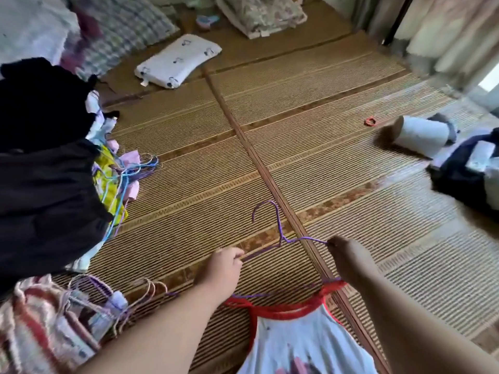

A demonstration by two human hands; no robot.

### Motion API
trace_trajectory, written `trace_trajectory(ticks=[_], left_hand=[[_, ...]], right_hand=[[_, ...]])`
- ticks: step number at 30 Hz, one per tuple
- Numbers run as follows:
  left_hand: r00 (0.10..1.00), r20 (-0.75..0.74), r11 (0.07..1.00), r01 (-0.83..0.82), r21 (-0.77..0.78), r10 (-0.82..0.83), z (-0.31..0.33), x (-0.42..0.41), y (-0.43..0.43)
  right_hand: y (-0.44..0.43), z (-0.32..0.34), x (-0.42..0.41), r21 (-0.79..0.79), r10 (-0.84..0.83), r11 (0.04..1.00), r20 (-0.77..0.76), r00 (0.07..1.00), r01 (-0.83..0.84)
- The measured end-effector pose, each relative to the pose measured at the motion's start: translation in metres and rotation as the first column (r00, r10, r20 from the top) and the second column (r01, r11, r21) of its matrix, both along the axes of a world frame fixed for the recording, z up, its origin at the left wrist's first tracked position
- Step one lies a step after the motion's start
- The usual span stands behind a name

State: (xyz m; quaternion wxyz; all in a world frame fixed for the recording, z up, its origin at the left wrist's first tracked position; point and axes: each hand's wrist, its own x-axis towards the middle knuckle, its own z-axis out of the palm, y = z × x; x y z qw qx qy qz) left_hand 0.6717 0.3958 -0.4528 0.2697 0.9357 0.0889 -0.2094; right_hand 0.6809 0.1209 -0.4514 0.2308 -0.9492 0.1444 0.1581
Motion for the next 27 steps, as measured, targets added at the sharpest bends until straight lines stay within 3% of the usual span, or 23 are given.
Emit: trace_trajectory(ticks=[5,9,14,21,27], left_hand=[[0.995,-0.054,0.996,0.078,-0.041,-0.080,0.000,-0.009,-0.008],[0.982,-0.066,0.984,0.178,-0.030,-0.179,0.016,-0.030,0.000],[0.951,-0.112,0.954,0.295,0.052,-0.288,0.037,-0.063,0.039],[0.902,-0.117,0.891,0.430,0.148,-0.416,0.063,-0.146,0.166],[0.930,-0.142,0.931,0.353,0.097,-0.338,0.070,-0.224,0.298]], right_hand=[[0.003,-0.005,0.002,0.054,-0.132,0.990,0.015,0.991,0.131],[0.029,0.011,-0.026,0.007,0.071,0.997,-0.027,0.997,-0.071],[0.102,0.038,-0.076,-0.045,0.381,0.923,-0.038,0.924,-0.382],[0.252,0.065,-0.159,-0.003,0.473,0.881,-0.003,0.881,-0.473],[0.376,0.050,-0.237,0.030,0.446,0.895,-0.053,0.893,-0.445]])
